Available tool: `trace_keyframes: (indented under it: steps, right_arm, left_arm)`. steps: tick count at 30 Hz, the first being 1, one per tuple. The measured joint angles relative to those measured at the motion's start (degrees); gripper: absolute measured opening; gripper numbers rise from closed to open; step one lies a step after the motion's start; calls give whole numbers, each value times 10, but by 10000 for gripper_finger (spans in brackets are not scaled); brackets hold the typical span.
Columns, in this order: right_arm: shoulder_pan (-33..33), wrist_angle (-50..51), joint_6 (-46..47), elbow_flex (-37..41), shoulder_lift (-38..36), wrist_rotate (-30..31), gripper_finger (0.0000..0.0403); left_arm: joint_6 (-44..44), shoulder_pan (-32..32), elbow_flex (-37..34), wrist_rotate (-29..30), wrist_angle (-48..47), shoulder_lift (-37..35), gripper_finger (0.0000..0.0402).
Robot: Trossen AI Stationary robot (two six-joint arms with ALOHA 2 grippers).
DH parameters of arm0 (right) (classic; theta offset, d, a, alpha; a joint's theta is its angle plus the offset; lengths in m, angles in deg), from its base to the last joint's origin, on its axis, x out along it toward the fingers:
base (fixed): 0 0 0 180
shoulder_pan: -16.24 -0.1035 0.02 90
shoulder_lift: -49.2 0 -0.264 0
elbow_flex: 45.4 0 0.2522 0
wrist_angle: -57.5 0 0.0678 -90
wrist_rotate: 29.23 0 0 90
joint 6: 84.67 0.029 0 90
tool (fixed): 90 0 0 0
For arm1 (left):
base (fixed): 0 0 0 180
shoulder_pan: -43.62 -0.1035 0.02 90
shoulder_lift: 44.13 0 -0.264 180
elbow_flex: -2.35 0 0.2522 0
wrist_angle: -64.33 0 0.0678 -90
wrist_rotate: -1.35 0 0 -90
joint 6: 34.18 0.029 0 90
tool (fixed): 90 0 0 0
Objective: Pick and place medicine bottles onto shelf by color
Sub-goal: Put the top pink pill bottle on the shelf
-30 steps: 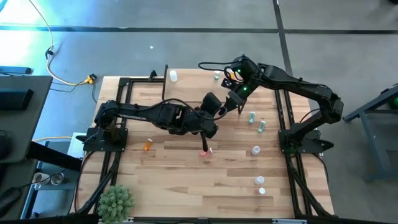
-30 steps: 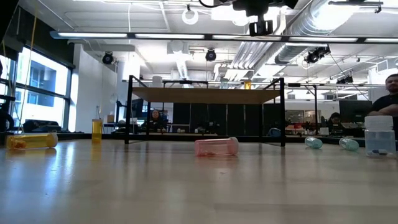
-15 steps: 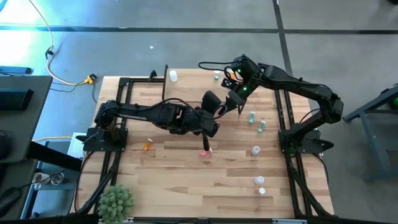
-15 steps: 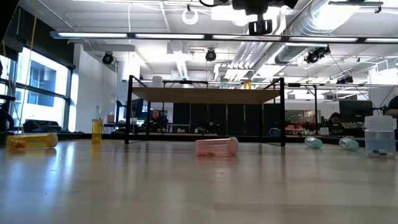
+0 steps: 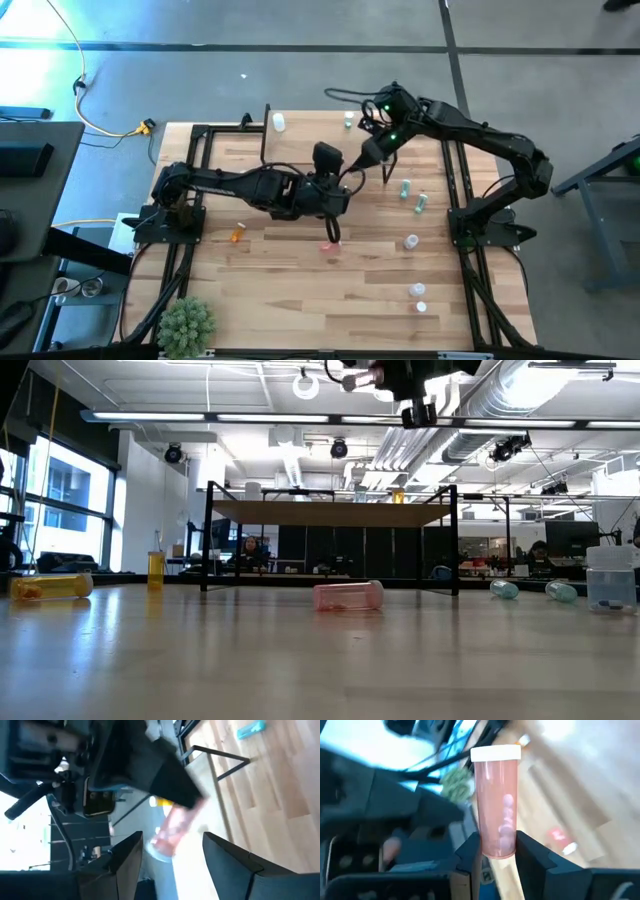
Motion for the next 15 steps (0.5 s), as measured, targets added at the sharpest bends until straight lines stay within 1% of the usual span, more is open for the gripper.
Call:
trace_keyframes:
  steps: [5,11,13,15]
  right_arm:
    - [27,-1,-8,0,0,39,83]
    - [49,-4,-42,0,0,83,83]
    - [56,-8,-60,0,0,98,83]
    - [62,-16,-76,0,0,117,83]
  left_arm:
    - [-53,0,0,3,-16,0,194]
    - [-132,-26,0,-3,-29,0,193]
    - [-164,-42,0,-23,-37,-5,191]
    - [-199,-62,0,-62,-41,-11,191]
